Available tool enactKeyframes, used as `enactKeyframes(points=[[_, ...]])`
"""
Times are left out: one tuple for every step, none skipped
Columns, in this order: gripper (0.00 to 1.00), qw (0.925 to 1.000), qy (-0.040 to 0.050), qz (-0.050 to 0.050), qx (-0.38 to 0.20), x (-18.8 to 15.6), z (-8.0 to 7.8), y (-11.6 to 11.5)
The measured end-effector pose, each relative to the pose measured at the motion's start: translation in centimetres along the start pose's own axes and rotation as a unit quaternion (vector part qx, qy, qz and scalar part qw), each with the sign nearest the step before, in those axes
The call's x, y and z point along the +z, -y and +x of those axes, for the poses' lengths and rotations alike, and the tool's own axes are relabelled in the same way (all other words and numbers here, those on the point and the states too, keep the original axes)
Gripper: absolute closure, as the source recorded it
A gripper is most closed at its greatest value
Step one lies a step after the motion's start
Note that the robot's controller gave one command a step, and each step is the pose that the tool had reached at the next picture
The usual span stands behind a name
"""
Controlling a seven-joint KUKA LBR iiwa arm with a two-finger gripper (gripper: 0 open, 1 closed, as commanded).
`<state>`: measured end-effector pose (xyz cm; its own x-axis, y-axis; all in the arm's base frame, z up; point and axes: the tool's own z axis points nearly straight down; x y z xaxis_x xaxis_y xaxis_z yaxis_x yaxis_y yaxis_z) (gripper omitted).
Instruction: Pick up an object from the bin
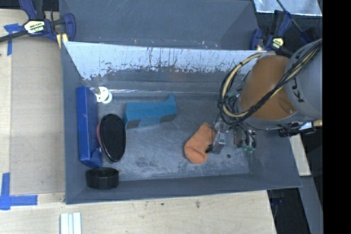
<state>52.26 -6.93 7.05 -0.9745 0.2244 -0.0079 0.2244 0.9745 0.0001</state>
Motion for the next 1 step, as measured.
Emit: enactKeyframes(points=[[1.00, 1.0000, -0.0025, 0.000, -0.001, -10.94, -1.83, -0.65]])
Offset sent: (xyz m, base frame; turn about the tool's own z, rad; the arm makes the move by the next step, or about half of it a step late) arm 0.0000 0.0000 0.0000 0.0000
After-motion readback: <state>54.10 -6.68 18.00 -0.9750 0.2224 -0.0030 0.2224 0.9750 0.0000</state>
